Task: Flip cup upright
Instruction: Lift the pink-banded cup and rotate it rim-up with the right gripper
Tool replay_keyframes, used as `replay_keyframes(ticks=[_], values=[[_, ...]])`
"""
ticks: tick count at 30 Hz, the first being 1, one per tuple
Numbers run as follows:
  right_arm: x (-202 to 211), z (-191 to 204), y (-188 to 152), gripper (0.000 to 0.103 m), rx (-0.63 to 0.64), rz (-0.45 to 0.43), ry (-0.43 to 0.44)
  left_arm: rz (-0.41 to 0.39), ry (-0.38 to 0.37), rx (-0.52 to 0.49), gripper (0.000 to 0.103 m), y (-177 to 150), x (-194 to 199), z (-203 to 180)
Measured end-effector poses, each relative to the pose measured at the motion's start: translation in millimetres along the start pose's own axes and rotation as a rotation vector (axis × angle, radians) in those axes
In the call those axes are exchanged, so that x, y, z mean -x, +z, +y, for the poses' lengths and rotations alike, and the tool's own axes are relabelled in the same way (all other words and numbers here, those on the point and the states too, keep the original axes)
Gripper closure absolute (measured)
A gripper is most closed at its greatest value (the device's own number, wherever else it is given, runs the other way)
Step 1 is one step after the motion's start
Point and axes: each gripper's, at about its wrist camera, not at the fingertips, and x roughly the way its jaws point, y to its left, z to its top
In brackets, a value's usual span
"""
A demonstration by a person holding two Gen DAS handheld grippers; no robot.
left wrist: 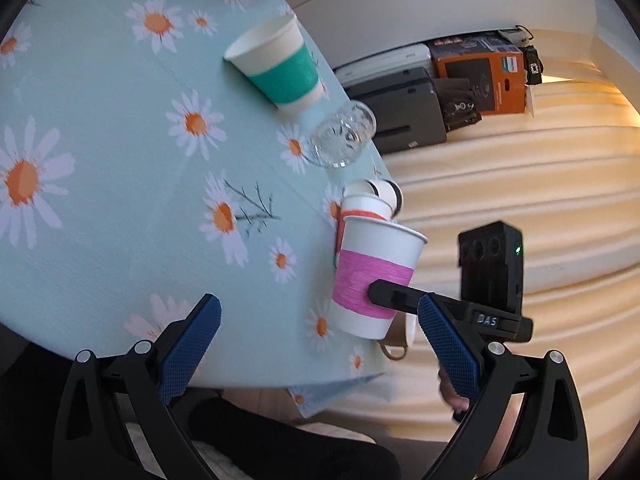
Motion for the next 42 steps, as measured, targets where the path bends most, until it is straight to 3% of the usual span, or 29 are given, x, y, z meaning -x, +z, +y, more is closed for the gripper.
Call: replay_keyframes(ticks=[5,14,21,25,42], values=[[-6,-23,-25,0.041,-0.099,-0.039,0.049,0.058,0.022,-0.004,0.008,1,-7,-10],[-29,-42,-45,0.041,-0.163,0.004,0.11,0.139,0.126,-0.046,0.008,3,-29,-19],[-31,-38,-49,0.041,-0.174,0.019,0.135,0.157,0.188,-0.061,0.008,5,-43,-21],[-27,-35,-52,0.031,-0.176,0.018,0.153,0.161,0.198,-0.056,0.008,4,-46,-19],[-11,-36,-70,0.031,-0.178,-0.012,0.155,0.149,0.235,-0.085,0.008,-1,-45,-24]])
